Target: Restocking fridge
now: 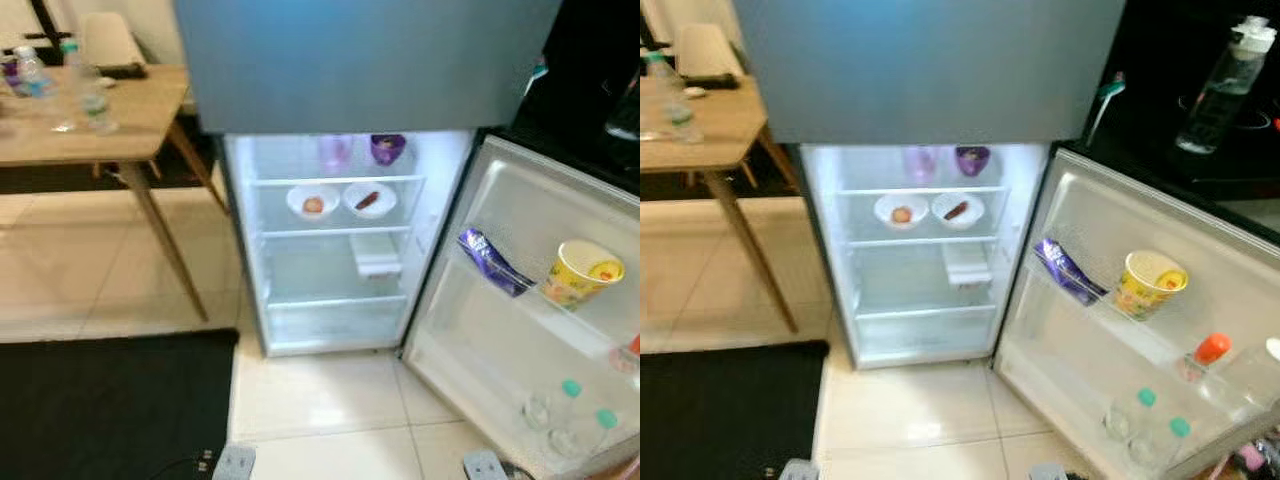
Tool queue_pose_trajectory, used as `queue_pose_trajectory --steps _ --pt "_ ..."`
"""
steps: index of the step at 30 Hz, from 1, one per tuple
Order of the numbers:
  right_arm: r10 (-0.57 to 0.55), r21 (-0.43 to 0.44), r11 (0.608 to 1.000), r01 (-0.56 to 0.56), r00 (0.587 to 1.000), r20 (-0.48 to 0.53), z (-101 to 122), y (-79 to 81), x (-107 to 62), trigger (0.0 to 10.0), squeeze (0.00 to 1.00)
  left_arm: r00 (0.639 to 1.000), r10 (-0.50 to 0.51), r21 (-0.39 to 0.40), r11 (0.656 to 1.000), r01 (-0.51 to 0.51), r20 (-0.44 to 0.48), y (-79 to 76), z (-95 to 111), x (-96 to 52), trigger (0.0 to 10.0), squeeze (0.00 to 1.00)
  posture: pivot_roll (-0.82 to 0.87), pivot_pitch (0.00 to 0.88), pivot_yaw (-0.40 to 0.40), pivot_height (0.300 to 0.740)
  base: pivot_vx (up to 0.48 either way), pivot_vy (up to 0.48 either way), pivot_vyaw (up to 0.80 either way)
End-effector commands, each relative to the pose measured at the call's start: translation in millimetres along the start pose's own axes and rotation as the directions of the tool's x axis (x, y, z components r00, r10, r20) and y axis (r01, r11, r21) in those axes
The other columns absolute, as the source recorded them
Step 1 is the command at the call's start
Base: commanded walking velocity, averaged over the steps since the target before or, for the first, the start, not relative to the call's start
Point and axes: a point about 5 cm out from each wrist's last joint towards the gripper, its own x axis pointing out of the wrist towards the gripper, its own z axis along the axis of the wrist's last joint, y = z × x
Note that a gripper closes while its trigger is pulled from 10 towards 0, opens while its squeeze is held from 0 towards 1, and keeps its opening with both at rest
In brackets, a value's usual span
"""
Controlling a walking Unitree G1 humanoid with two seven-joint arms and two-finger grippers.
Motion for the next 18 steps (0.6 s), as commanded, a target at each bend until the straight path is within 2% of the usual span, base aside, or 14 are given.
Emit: queue_pose_trajectory --steps 1,18 --pt "-0.007 -0.003 1.000 0.007 1.000 -0.022 -7.2 -3.1 -1.5 10.0 0.00 0.999 -0.002 -0.015 1.000 0.001 -0.047 -1.8 -14.0 -1.4 10.0 0.00 -0.06 0.000 0.008 0.740 0.000 0.000 0.00" --pt "-0.003 -0.011 1.000 0.003 1.000 -0.020 -6.3 -3.1 -1.4 10.0 0.00 0.999 -0.012 -0.021 1.000 0.011 -0.047 1.3 -13.9 -2.1 10.0 0.00 -0.07 0.000 0.008 0.740 0.000 0.000 0.00"
